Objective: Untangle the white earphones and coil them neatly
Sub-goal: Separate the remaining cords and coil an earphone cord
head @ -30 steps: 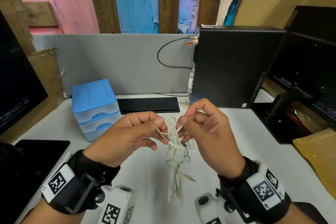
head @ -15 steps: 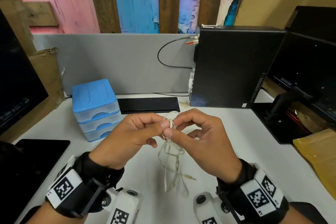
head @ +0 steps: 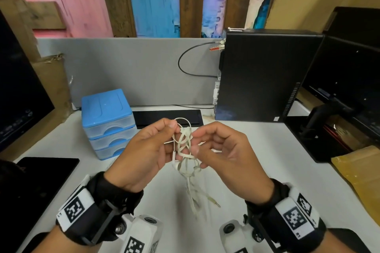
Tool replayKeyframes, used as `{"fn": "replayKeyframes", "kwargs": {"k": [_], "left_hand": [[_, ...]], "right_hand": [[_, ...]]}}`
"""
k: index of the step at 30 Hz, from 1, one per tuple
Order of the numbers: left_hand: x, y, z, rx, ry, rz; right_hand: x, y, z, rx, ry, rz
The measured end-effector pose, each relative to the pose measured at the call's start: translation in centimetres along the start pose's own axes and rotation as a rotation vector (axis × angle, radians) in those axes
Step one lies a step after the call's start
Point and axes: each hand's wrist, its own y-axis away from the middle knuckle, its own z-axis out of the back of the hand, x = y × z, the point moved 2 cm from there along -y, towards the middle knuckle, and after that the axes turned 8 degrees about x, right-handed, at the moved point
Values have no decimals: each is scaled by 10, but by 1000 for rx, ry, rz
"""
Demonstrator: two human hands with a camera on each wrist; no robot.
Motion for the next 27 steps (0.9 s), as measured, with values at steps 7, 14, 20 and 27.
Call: {"fn": "replayKeyframes", "kwargs": {"k": [7, 14, 20, 27], "left_hand": [[-2, 0, -1, -30, 36, -37], [0, 3, -3, 55, -114, -74], [2, 3, -5, 47, -249, -116], [4, 4, -6, 82, -334, -72]], "right_hand": [[4, -1, 0, -2, -39, 28], [7, 4, -6, -79, 203, 94], [12, 5, -1, -191, 161, 178], [9, -2, 7, -44, 151, 48]]}}
